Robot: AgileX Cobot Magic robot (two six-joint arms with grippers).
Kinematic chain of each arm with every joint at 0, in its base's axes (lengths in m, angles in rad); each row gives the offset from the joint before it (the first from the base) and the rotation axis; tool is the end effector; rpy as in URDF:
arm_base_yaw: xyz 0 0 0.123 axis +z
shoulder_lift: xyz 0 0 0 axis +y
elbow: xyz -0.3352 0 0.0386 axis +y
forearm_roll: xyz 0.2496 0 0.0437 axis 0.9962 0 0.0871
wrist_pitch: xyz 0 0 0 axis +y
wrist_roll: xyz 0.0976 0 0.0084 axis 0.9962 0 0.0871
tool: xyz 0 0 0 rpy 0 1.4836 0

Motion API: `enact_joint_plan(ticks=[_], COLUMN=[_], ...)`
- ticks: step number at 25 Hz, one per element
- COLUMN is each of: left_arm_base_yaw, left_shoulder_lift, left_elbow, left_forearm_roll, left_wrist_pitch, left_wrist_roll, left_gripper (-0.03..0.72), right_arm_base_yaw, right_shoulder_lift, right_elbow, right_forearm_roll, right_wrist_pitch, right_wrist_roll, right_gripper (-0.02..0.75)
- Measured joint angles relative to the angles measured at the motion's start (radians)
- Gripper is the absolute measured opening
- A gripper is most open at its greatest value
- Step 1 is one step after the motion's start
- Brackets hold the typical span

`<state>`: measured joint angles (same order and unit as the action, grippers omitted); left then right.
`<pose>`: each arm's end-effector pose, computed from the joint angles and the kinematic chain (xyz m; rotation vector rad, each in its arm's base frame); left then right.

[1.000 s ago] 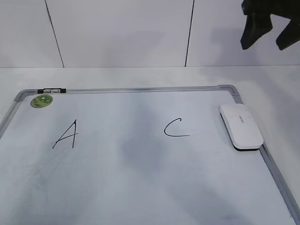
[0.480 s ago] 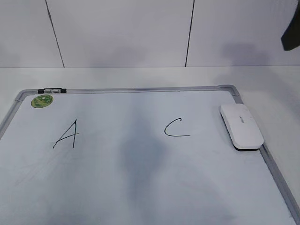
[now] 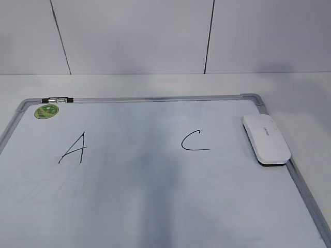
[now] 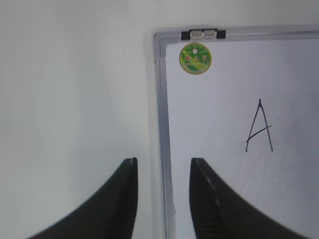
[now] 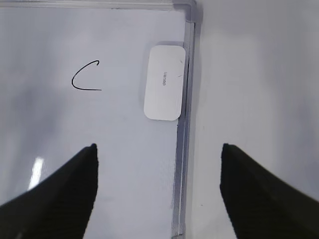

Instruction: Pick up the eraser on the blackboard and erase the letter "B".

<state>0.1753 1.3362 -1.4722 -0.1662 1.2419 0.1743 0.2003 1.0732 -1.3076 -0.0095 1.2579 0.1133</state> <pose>0.2508 0.0288 0.4529 -0.0130 2.5684 -0.0921 0.1614 0.0319 0.4575 -0.1091 2.5085 0.1163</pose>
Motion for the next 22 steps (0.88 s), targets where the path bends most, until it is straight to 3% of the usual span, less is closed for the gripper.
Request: enact_joint_plan(ticks=[9,22], left_arm_base_yaw=[0.000,0.000], left_shoulder_lift=[-0.295,-0.742], left_elbow=[0.051,0.529], left_forearm_roll=[-0.056,-0.048], left_wrist_pitch=[0.013,0.024], left_wrist_roll=[0.000,0.044], left_gripper=[0.244,0.243], right_arm_base_yaw=[0.000,0.000], right_shoulder_lift=[-0.256,-0.727], right_elbow=[0.152,0.389], right_forearm_roll=[-0.004,-0.042], right_wrist_pitch=[0.002,0.013], right_wrist_roll=[-0.006,-0.008], right_gripper=[0.566,0.566])
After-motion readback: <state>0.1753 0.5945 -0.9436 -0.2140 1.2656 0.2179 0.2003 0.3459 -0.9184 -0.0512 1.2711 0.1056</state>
